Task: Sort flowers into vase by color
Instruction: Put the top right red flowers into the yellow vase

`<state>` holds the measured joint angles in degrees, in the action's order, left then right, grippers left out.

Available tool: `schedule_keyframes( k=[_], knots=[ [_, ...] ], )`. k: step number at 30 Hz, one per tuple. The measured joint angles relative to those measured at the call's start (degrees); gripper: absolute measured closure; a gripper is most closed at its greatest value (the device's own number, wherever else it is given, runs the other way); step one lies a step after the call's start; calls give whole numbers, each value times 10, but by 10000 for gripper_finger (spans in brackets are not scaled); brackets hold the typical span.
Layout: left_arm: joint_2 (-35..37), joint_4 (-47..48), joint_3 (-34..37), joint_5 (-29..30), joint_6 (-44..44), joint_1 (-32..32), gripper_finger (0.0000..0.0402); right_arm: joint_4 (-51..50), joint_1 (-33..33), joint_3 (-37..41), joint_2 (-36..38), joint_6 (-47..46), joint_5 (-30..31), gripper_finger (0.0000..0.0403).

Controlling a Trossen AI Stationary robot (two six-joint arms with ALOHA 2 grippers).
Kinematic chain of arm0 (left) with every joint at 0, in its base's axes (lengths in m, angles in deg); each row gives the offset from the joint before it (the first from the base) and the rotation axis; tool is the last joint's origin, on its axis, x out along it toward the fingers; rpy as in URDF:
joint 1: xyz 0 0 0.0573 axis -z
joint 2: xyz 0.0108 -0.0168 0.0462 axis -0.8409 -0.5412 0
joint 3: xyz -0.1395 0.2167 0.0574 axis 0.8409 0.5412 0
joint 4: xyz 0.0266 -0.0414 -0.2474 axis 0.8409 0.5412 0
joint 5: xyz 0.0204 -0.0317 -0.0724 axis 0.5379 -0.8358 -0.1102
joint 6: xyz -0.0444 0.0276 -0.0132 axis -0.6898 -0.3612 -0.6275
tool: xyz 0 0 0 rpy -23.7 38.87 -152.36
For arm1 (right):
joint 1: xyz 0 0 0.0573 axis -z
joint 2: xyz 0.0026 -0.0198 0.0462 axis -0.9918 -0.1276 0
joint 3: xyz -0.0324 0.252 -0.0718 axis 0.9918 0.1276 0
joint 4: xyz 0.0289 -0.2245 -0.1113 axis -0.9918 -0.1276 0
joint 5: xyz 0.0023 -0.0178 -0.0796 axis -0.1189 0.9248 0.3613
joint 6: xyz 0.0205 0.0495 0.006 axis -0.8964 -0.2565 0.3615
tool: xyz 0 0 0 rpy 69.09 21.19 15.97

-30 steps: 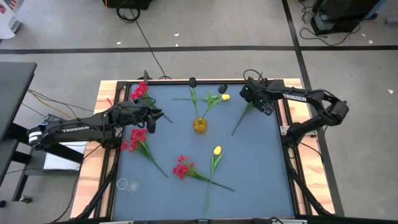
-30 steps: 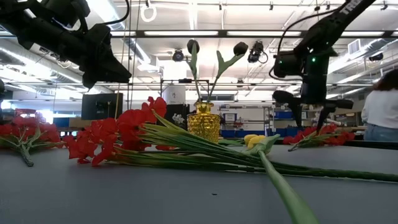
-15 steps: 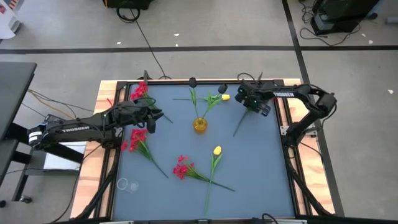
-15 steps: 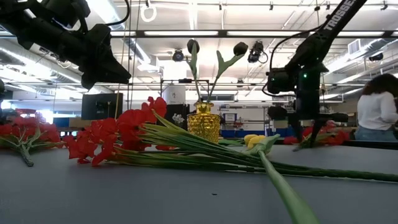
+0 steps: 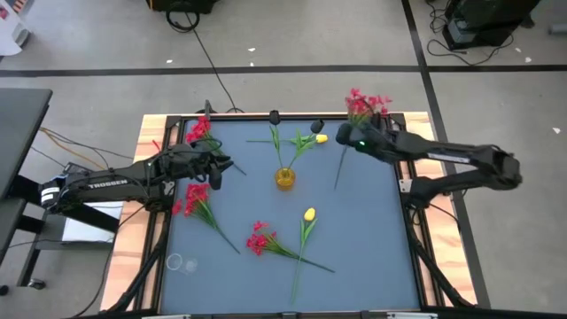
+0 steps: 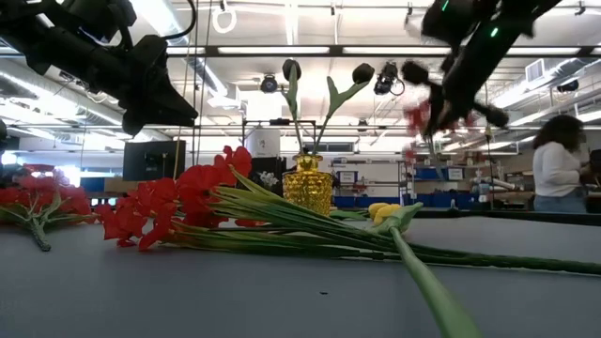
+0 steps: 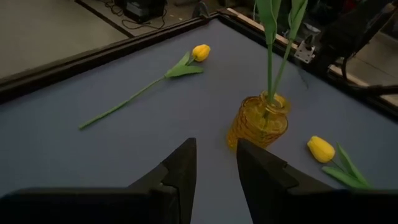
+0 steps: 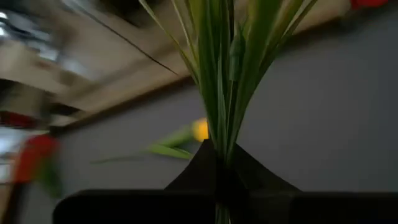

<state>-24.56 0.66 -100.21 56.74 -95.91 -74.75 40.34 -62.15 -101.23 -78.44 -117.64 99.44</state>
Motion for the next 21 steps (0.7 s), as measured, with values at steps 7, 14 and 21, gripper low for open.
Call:
schedule_keyframes(
  k=[7,14,21],
  knots=[
    [0,-27,0,0,41,0,280,177,-123,0,94,263,105,388],
    [0,-38,0,45,32,0,280,481,-226,-1,74,666,16,388],
    [0,-39,0,46,-5,1,280,644,-244,-1,-18,731,-32,369]
  ],
)
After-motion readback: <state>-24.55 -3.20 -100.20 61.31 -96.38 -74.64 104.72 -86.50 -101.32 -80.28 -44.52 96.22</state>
